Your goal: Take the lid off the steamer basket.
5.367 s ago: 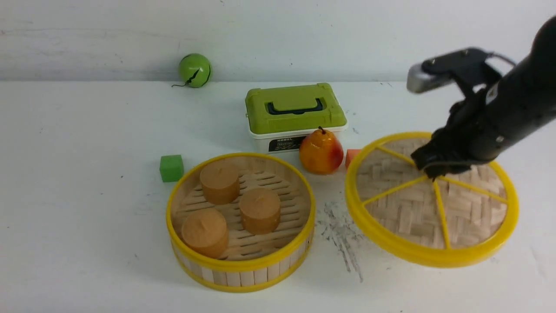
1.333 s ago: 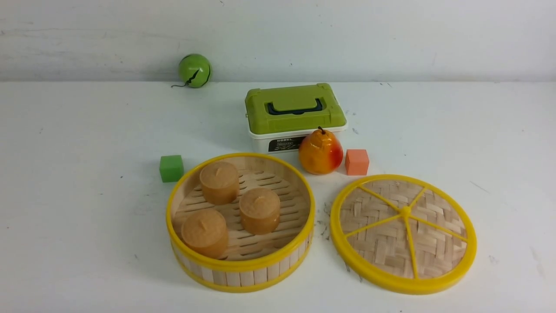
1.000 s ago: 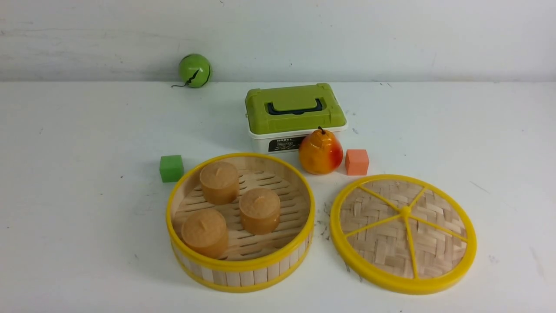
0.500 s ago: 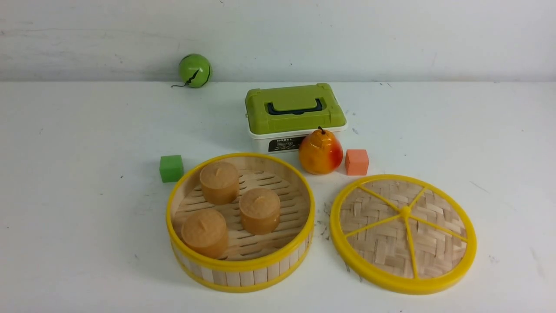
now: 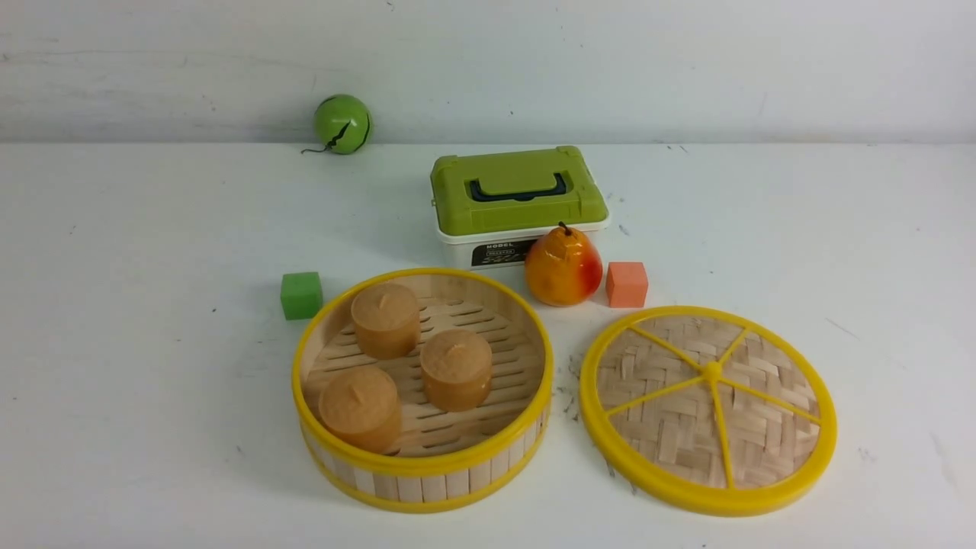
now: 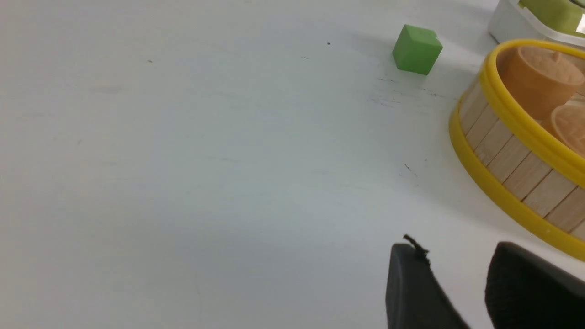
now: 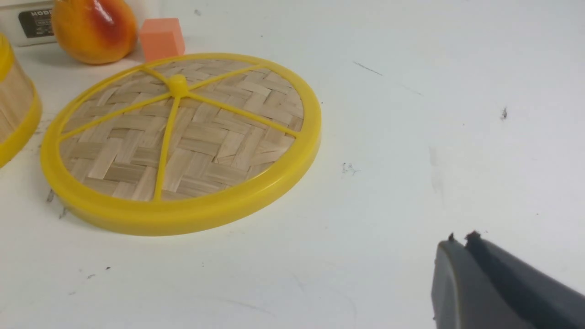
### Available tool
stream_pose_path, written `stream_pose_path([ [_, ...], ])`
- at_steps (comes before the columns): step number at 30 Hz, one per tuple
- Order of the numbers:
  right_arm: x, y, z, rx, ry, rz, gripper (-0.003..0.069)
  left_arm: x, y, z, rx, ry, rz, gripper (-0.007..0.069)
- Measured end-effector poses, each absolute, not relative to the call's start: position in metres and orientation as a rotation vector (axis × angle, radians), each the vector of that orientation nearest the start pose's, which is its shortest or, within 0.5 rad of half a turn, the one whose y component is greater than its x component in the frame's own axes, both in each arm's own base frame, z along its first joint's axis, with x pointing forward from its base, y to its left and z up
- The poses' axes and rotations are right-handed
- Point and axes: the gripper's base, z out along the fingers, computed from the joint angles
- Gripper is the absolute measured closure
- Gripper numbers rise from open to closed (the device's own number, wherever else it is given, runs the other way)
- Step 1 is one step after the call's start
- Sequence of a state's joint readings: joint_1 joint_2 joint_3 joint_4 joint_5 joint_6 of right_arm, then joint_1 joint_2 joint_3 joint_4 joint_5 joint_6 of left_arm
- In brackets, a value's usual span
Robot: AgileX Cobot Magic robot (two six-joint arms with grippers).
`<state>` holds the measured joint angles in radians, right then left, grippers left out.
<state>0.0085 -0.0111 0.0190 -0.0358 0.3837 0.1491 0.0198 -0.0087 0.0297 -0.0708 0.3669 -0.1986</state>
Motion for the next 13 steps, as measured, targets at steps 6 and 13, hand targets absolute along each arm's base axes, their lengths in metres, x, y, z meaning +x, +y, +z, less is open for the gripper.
stream_pose_path([
  [6,0.0522,-0.0008,0.1729,0.11,1.872,0.073,0.0624,0.0529,-0.0013,0.1707,-0.248,1.859,-0.192,0.0386],
  [13,0.0522,-0.0008,0.1729,0.11,1.872,0.073,0.0617,0.0529,-0.0013,0.1707,-0.248,1.859,-0.192,0.0386],
])
